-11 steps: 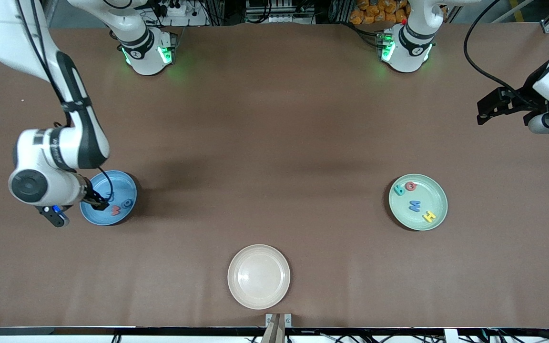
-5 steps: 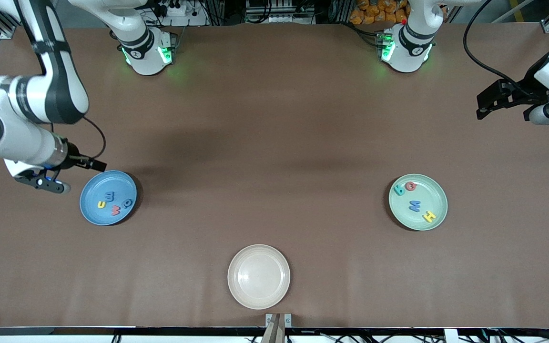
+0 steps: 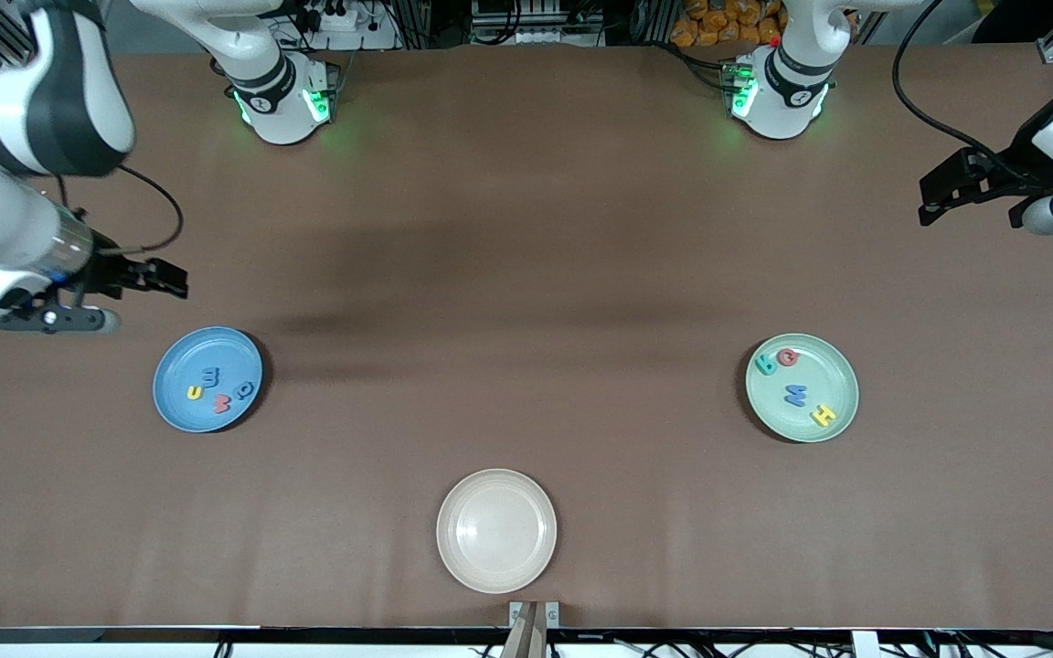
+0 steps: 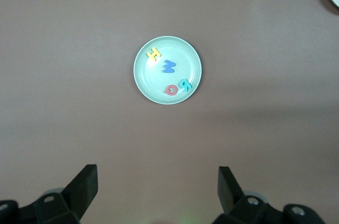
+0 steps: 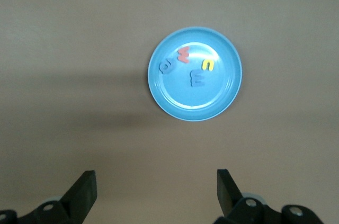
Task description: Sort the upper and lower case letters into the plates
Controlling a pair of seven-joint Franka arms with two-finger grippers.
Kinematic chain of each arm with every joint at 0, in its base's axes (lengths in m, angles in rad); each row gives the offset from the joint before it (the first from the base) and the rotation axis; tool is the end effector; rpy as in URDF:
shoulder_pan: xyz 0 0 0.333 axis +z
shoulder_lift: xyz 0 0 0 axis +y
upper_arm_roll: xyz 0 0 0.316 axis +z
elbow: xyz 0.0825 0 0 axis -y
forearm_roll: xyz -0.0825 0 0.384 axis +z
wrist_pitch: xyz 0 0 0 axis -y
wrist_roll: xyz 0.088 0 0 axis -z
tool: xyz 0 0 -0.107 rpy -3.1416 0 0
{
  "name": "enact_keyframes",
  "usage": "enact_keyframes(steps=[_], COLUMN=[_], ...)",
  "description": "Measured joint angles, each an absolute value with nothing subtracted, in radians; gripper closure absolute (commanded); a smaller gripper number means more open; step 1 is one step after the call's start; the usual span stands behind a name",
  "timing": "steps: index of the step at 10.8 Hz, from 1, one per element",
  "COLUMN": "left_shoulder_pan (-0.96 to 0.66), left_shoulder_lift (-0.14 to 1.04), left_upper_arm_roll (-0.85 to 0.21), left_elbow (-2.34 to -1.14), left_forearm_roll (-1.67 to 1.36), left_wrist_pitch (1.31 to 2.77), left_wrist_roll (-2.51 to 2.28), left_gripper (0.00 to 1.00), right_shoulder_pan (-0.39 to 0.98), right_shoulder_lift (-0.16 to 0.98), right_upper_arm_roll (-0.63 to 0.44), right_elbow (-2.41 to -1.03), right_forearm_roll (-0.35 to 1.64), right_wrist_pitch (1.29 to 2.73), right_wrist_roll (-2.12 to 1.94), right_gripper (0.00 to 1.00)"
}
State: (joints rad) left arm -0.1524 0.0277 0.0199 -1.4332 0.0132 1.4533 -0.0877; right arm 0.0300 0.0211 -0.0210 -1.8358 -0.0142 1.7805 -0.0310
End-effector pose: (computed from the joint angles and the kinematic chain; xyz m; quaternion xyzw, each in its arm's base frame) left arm 0.5464 -0.0715 0.6631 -0.9997 0.0217 0.0030 0.0072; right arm 0.5604 0.0039 0.5046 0.9990 0.0217 -0.0383 0.0067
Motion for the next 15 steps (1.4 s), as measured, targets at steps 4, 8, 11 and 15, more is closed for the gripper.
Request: enact_keyframes(steps=[4, 8, 11, 15], left_shoulder_pan=[-0.152, -0.104, -0.063, -0.063], left_shoulder_lift=[0.026, 0.025, 0.024, 0.024], left_upper_arm_roll=[0.02, 0.017, 0.014, -0.015], left_elbow=[-1.433, -1.439, -1.443, -1.453], left_forearm_roll=[0.013, -0.057, -0.081, -0.059], left_wrist_pitch=[1.451, 1.451, 1.451, 1.453], left_wrist_roll=[-0.088, -0.087, -0.081, -0.084], left_gripper=[0.0, 0.0, 0.0, 0.0], right_shoulder_pan=[0.03, 0.03, 0.037, 0.042], right_shoulder_lift=[0.016, 0.016, 0.016, 0.018], right_upper_arm_roll=[-0.021, -0.021, -0.017, -0.017], right_elbow=[-1.619, -1.485, -1.463, -1.462], right_forearm_roll=[-0.013, -0.011, -0.008, -0.007], right_wrist_pitch=[1.626, 1.515, 1.491, 1.443], right_wrist_roll=[-0.066, -0.07, -0.071, -0.071], right_gripper=[0.0, 0.0, 0.0, 0.0])
